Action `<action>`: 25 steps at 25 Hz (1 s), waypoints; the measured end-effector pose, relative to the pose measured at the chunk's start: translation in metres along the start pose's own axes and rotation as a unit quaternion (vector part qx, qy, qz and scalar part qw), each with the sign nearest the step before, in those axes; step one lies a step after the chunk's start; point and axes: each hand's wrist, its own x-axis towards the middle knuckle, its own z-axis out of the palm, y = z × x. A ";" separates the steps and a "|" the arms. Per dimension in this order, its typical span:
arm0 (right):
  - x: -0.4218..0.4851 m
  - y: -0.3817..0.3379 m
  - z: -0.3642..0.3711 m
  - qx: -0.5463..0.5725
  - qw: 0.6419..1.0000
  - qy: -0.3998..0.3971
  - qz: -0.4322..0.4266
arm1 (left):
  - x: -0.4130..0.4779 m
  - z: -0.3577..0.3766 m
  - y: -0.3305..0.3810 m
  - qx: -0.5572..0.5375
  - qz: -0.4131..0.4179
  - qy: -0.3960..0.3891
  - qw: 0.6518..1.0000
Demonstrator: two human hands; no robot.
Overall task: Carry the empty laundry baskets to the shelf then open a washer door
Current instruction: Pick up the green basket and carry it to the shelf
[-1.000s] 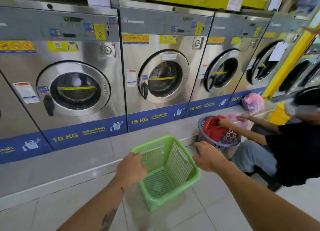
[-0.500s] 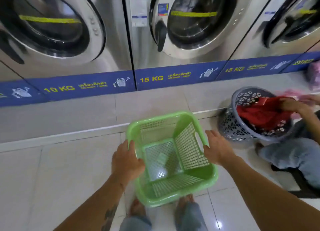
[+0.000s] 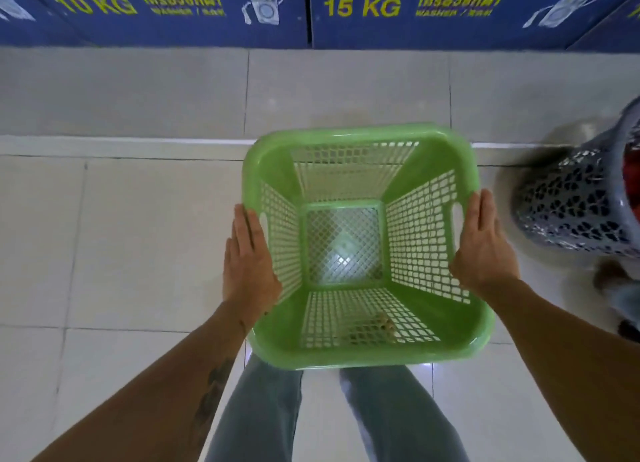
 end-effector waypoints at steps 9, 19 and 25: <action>-0.034 -0.050 -0.155 0.015 0.997 0.002 -0.071 | -0.027 -0.148 -0.012 -0.047 -0.022 0.037 0.998; -0.139 -0.192 -0.345 0.017 0.946 0.063 -0.319 | -0.220 -0.342 -0.070 -0.108 -0.152 0.195 0.963; -0.217 -0.321 -0.370 -0.016 0.872 0.069 -0.485 | -0.372 -0.368 -0.123 -0.095 -0.302 0.301 0.900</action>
